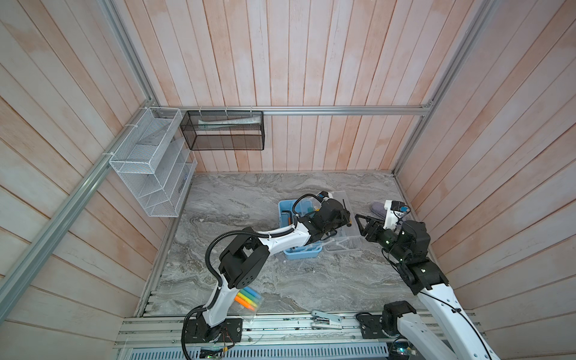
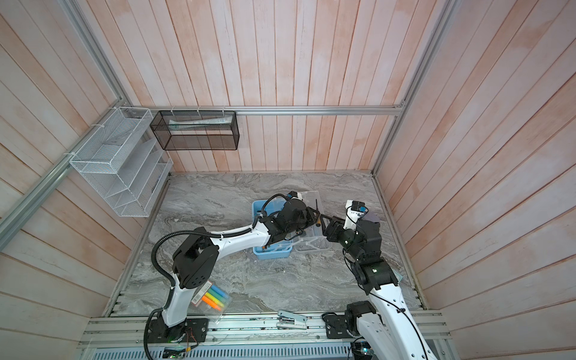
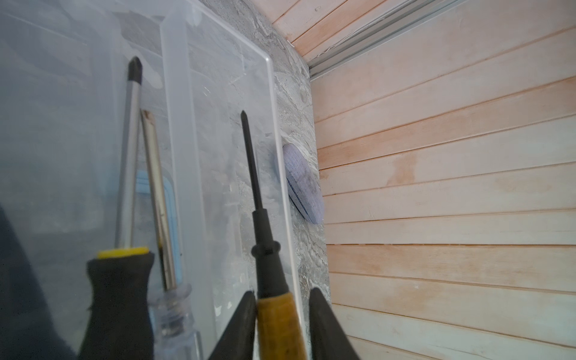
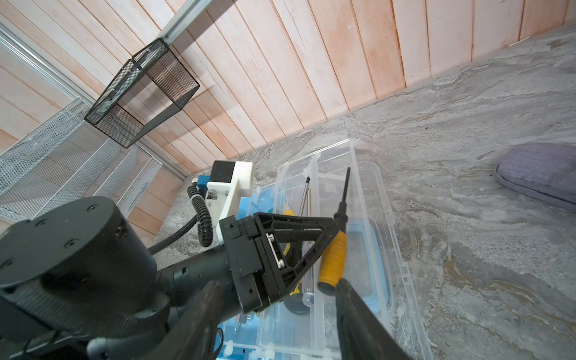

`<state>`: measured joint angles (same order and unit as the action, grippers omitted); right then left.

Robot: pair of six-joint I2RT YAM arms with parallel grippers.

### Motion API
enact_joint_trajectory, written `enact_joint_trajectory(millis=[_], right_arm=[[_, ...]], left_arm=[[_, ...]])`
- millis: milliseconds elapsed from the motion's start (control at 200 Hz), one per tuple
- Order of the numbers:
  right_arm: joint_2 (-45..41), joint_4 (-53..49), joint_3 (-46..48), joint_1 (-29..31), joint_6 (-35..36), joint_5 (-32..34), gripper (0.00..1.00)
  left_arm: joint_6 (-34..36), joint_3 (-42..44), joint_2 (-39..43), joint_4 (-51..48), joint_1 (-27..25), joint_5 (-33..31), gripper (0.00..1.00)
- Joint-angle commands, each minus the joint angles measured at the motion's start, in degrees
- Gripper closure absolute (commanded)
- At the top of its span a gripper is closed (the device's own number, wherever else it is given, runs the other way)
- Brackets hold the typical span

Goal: Pack the tool kit
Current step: 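Carry the yellow-handled screwdriver into the clear lid and open the left gripper, then move the left gripper back over the clear-handled screwdriver on the table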

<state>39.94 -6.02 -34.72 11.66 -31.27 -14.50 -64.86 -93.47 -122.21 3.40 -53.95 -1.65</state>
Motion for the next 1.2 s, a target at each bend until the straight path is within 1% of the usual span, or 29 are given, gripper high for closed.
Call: enact_joint_trajectory(millis=[0, 215, 270, 375, 440, 535, 615, 695, 810, 900, 960, 1050, 1115, 1195], right_arm=[[-0.22, 0.22, 1.11, -0.32, 0.77, -1.13, 0.42], [-0.56, 0.23, 0.92, -0.32, 0.68, -1.2, 0.42], [-0.66, 0.28, 0.71, -0.32, 0.68, -1.4, 0.42], [-0.31, 0.48, 0.08, -0.31, 0.77, -1.83, 0.42], [0.03, 0.76, -0.22, -0.32, 0.85, -2.28, 0.42], [0.56, 1.54, -0.27, -0.32, 0.68, -2.96, 0.42], [1.17, 1.61, -0.73, -0.32, 0.77, -3.75, 0.42], [1.7, 1.45, -1.05, -0.32, 1.11, -4.11, 0.42], [3.28, 2.29, -0.97, -0.06, 1.64, -4.96, 0.43], [5.57, 3.53, -0.88, 0.35, 1.58, -6.16, 0.44], [7.23, 3.84, -1.45, 0.77, 2.11, -7.13, 0.45], [8.89, 3.75, -2.49, 1.93, 2.52, -7.13, 0.45], [9.6, 3.73, -2.8, 2.97, 2.79, -6.15, 0.45], [10.21, 4.19, -2.76, 3.63, 2.52, -5.43, 0.45]], left_arm=[[-0.35, -2.48, -2.02, -0.06, 0.08, 1.12, 0.66], [0.95, -2.09, -0.93, 0.07, 0.45, 1.27, 0.65], [3.05, -1.34, 0.4, 0.6, 0.65, 0.64, 0.65], [8.0, 1.61, 4.56, 2.43, 0.75, -1.55, 0.6], [11.06, 3.77, 8.14, 2.79, 0.73, -3.74, 0.59], [15.93, 5.61, 13.34, -0.72, 0.63, -8.05, 0.58], [18.95, 8.12, 18.16, -6.35, 0.52, -13.12, 0.55], [19.59, 11.63, 23.31, -13.21, 0.52, -18.96, 0.55], [16.12, 18.82, 31.7, -21.43, 0.53, -27.31, 0.55], [13.66, 23.14, 37.02, -27.4, 0.77, -29.7, 0.55], [12.49, 25.18, 39.85, -31.76, 0.77, -30.25, 0.53], [7.75, 29.23, 43.66, -38.75, 0.78, -30.8, 0.5], [2.73, 32.1, 45.94, -43.94, 0.76, -30.75, 0.47], [-1.57, 36.64, 49.26, -45.64, 1.07, -28.54, 0.45]])
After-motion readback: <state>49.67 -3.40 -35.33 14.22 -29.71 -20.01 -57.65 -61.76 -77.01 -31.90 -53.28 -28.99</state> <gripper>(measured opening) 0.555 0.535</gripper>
